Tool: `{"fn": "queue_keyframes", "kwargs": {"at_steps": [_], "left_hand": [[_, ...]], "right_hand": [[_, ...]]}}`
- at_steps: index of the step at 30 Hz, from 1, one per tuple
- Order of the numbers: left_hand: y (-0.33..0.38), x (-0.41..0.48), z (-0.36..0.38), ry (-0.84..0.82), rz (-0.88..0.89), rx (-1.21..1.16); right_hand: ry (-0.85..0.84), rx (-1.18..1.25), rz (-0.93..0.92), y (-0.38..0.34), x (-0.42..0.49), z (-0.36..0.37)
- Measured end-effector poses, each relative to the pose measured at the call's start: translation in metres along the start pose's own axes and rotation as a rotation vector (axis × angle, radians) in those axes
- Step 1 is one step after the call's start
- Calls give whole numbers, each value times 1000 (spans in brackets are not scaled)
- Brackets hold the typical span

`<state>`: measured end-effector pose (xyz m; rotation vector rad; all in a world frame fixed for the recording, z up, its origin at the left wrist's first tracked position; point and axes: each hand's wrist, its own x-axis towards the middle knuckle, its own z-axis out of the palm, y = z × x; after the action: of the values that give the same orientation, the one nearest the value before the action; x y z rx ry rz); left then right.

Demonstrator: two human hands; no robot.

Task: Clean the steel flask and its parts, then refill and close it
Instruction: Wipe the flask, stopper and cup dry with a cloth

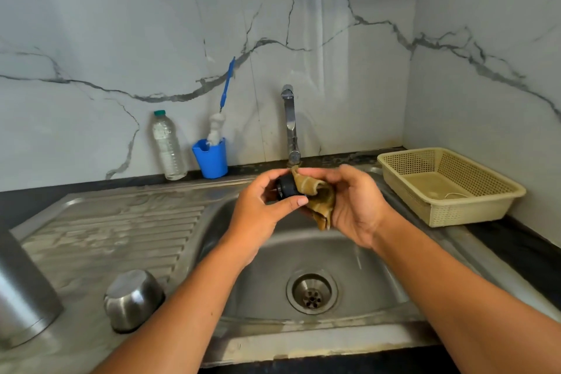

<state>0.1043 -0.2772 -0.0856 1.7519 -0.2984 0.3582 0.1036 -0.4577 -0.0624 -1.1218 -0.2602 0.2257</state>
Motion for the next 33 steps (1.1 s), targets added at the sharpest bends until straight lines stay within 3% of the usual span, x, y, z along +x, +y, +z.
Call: {"fn": "queue_keyframes", "kwargs": {"at_steps": [4, 8, 15, 21, 29, 33], "left_hand": [[3, -1, 4, -29, -43, -109], [13, 0, 5, -10, -146, -409], [15, -2, 4, -17, -213, -492], [15, -2, 0, -44, -177, -447], [12, -4, -3, -134, -125, -335], [12, -5, -1, -133, -128, -283]], "right_hand": [[37, -68, -106, 2, 7, 0], [-38, -66, -159, 1, 7, -3], [-1, -477, -256, 2, 1, 0], [25, -171, -87, 7, 0, 6], [26, -57, 118, 7, -4, 10], [-37, -41, 114, 9, -4, 10]]}}
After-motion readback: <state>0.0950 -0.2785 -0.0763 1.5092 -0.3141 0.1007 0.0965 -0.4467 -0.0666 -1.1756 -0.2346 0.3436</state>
